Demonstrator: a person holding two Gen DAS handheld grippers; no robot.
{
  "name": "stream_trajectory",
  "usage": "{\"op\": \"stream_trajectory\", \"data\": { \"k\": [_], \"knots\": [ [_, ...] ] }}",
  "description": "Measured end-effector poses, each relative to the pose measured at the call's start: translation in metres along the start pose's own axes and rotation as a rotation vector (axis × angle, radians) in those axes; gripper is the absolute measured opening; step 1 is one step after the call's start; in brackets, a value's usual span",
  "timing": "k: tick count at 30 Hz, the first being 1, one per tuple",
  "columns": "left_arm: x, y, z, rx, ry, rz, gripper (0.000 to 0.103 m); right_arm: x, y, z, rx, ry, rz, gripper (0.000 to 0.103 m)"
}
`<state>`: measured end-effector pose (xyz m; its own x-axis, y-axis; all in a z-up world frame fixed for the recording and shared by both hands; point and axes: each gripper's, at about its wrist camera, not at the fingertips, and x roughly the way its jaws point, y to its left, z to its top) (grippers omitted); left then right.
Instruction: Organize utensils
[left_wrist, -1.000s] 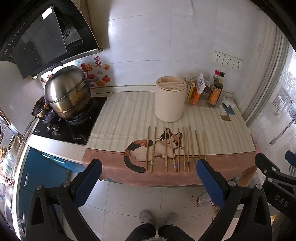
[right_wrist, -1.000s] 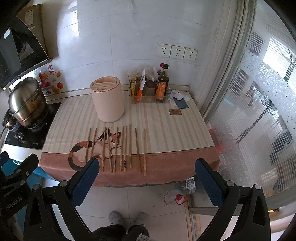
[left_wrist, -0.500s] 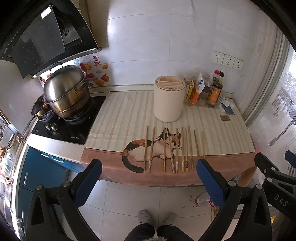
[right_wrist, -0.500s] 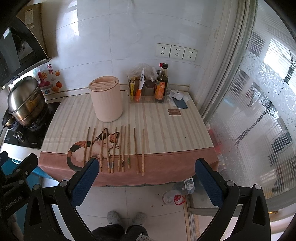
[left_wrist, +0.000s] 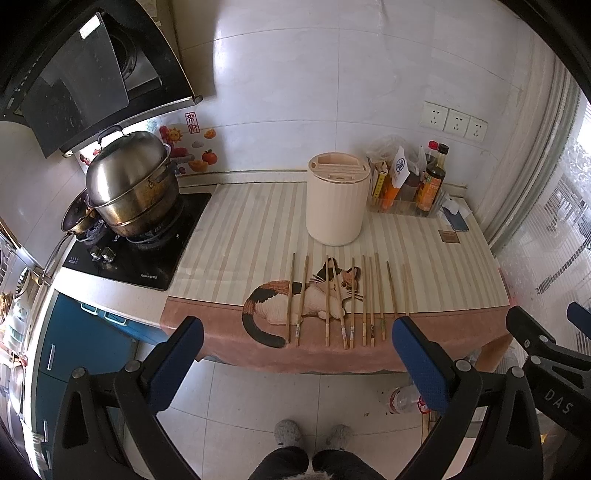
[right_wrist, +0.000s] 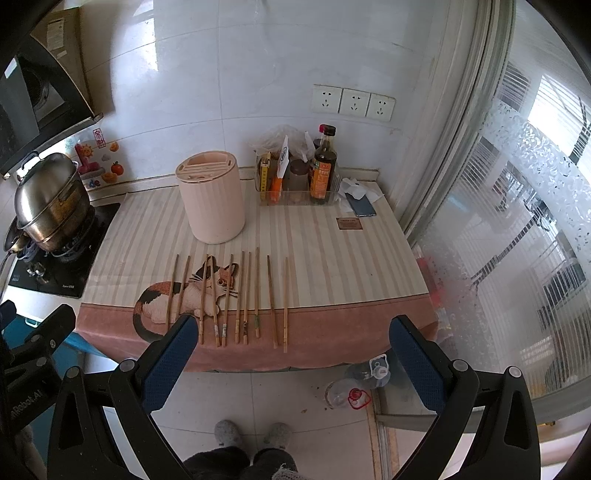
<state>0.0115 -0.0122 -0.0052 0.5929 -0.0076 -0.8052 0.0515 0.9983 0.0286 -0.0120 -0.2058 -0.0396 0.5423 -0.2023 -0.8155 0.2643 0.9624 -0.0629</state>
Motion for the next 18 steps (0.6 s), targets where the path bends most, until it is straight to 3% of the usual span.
{"op": "stream_trajectory", "data": {
  "k": [9,18],
  "knots": [
    [0.013,-0.006,0.008,-0.023,-0.003,0.019,0.103,0.010,-0.003,0.004,0.005,0.003,0.012,0.103],
    [0.071,-0.001,0.018,-0.079,-0.005,0.151,0.103,0.077,0.000,0.014,-0.043,0.043,0.026,0.103]
  ]
}}
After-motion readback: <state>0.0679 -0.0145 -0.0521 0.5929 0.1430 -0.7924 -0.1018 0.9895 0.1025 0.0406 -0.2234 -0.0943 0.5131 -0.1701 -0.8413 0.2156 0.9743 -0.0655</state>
